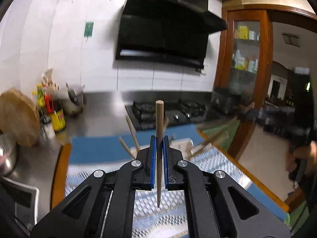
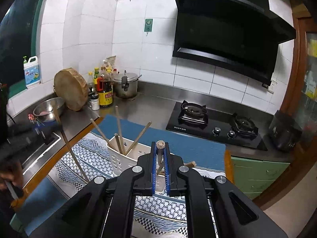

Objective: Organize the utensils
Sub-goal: 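Lift both held chopsticks and carry them over the white holder, then drop the left gripper's chopstick into the holder and open it while the right gripper releases its own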

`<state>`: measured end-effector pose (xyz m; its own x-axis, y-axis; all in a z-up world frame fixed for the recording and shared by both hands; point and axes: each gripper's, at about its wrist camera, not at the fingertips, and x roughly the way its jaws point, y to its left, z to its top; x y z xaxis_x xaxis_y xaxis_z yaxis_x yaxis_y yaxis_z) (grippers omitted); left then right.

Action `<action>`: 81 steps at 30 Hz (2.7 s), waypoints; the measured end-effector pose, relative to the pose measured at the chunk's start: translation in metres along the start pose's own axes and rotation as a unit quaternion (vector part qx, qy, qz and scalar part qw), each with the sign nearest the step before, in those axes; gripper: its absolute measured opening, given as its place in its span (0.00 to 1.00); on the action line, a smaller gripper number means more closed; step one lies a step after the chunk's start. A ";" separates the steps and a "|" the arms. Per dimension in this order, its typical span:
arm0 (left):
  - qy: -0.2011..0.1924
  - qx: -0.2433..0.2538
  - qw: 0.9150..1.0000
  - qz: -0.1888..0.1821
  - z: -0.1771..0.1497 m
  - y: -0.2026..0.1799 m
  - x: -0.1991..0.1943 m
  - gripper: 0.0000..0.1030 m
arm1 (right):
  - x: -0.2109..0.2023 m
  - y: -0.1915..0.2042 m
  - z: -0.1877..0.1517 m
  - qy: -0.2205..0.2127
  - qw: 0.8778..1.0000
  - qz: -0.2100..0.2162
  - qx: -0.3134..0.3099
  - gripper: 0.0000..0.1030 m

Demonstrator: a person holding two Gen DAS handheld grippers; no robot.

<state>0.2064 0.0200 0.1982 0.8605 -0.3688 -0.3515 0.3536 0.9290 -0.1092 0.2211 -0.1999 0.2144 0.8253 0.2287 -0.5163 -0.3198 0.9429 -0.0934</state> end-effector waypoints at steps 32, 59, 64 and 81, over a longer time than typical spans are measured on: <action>-0.101 -0.061 0.993 0.022 0.043 0.038 0.070 0.05 | 0.086 0.009 -0.017 0.066 0.997 0.013 -0.032 0.07; -0.025 -0.057 0.998 0.018 0.008 0.045 0.114 0.07 | 0.072 0.002 -0.023 0.049 0.998 0.016 -0.017 0.41; -0.018 -0.055 0.998 0.022 0.001 0.042 0.107 0.20 | 0.060 0.003 -0.029 0.039 0.999 0.019 -0.011 0.51; -0.019 -0.042 0.998 0.036 -0.042 0.021 0.034 0.60 | -0.002 0.019 -0.056 -0.004 1.000 0.027 0.011 0.84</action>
<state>0.2274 0.0280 0.1455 0.8964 -0.2995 -0.3268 0.2591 0.9522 -0.1619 0.1872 -0.1958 0.1659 0.8111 0.2817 -0.5126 -0.3544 0.9339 -0.0475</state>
